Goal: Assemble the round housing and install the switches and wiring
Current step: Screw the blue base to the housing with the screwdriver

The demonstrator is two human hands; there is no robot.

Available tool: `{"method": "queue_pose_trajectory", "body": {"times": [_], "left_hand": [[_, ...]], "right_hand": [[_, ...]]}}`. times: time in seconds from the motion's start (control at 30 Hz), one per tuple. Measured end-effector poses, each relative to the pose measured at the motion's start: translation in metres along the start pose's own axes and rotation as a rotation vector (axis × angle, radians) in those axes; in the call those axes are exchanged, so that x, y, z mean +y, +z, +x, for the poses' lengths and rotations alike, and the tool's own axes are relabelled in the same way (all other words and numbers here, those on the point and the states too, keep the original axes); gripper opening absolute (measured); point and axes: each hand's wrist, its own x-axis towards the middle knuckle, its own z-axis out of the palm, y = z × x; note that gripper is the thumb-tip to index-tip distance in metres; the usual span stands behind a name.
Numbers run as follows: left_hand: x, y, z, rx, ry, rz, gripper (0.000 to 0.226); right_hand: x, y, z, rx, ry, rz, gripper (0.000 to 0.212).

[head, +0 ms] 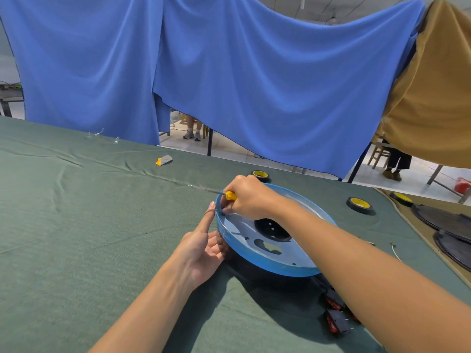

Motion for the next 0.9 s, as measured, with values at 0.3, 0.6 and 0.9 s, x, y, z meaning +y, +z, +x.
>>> {"method": "queue_pose_trajectory", "body": {"times": [0.3, 0.6, 0.9], "left_hand": [[0.000, 0.000, -0.001, 0.017, 0.013, 0.015, 0.068], [0.001, 0.001, -0.002, 0.031, 0.008, 0.012, 0.065], [-0.001, 0.000, 0.000, 0.022, 0.019, 0.020, 0.065]], "right_hand": [[-0.003, 0.007, 0.003, 0.025, 0.071, -0.153, 0.022], [-0.003, 0.003, 0.000, -0.006, -0.003, -0.080, 0.005], [0.003, 0.001, -0.008, 0.029, 0.049, -0.071, 0.028]]}}
